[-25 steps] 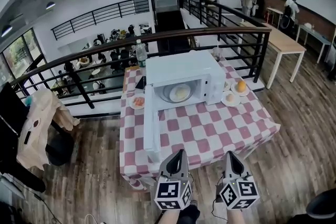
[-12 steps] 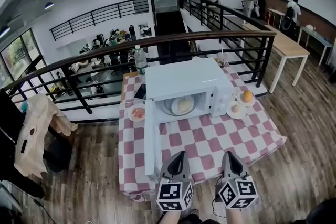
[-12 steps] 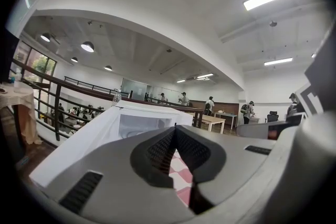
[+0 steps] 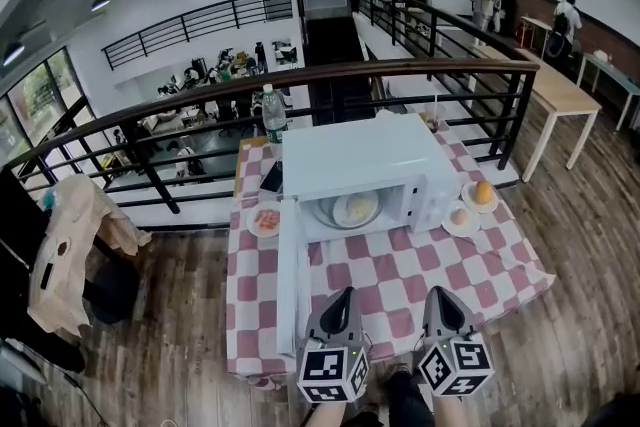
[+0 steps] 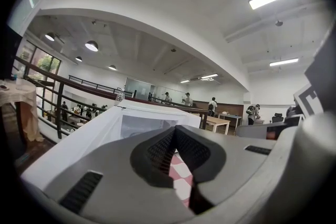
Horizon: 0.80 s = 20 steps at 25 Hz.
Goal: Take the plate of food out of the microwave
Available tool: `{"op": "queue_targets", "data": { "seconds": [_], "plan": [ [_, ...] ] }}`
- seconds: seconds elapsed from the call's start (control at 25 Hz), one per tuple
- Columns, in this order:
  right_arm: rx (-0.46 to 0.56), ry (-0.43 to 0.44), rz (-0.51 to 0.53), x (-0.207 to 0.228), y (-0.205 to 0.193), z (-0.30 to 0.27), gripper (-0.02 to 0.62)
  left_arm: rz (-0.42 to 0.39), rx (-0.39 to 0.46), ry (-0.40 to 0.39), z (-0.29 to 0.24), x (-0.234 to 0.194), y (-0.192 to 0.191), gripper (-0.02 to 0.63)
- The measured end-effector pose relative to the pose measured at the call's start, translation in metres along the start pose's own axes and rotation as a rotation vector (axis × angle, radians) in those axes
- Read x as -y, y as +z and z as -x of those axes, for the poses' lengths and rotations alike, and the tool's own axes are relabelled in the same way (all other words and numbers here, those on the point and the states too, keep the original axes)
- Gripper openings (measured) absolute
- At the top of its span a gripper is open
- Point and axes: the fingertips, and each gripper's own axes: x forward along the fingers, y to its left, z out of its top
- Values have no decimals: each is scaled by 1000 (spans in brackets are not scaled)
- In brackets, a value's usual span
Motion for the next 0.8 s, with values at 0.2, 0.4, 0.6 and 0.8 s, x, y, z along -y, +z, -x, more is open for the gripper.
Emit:
{"op": "queue_targets", "data": {
  "seconds": [0.2, 0.4, 0.6, 0.8],
  "plan": [
    [-24, 39, -8, 5, -1, -34, -9, 13, -4, 50, -22, -15, -3, 20],
    [-56, 98, 25, 5, -1, -71, -9, 17, -4, 102, -50, -26, -1, 20],
    [-77, 160, 34, 12, 7, -106, -9, 24, -5, 158, -77, -31, 1, 20],
    [-109, 242, 37, 14, 13, -139, -9, 56, 3, 231, -100, -40, 5, 20]
  ]
}}
